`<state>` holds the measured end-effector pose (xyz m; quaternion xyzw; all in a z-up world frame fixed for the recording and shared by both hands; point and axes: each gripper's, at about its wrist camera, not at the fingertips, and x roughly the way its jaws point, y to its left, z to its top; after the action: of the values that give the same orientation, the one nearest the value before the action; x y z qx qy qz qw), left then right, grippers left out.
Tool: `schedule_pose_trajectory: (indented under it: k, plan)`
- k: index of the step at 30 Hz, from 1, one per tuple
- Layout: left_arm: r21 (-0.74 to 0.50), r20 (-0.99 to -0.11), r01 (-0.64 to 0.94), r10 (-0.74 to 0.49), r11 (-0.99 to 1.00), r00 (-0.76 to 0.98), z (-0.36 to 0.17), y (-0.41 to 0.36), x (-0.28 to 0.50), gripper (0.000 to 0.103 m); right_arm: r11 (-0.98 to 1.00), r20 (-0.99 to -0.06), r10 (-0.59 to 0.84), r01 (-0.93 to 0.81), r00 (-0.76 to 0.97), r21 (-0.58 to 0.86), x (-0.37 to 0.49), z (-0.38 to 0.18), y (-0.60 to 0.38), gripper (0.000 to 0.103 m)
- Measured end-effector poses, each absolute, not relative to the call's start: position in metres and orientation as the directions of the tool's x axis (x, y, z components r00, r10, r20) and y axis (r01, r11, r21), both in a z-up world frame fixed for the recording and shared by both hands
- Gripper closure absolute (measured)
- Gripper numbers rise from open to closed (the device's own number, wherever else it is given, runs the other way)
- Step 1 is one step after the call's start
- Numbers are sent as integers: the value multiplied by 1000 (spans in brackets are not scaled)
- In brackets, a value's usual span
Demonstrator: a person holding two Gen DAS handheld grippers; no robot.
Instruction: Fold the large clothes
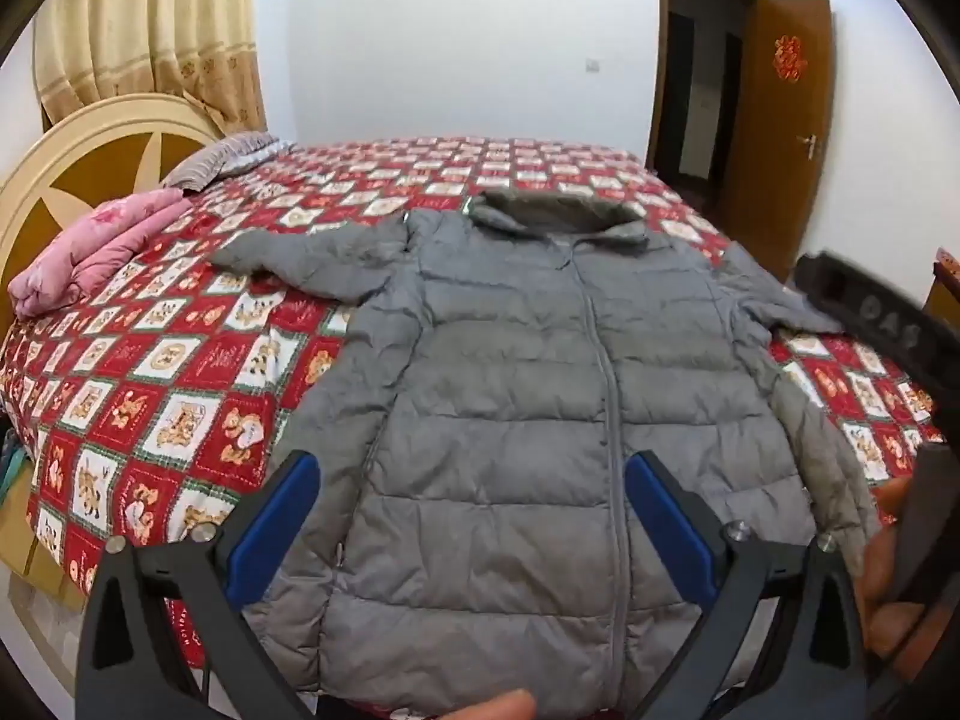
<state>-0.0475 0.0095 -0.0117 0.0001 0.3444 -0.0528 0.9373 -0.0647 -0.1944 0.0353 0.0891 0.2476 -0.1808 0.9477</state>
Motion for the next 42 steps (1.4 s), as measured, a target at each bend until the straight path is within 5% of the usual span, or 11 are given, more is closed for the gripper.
schedule_pose_trajectory:
  k: [4,8,15,42]
  plan:
    - [-158,-651,208,-260,965,713,-13,13,-46,0,916,-490,-322,398,810,56,-65,33,-189,1]
    - [-93,-667,168,-187,981,722,-11,14,-32,0,917,-496,-316,394,809,57,-65,33,-189,1]
    - [98,-570,85,-14,992,821,7,19,-13,0,926,-508,-307,377,805,38,-62,33,-185,1]
    - [52,-609,117,-62,992,790,-4,9,16,0,925,-525,-323,379,787,-1,-41,26,-191,1]
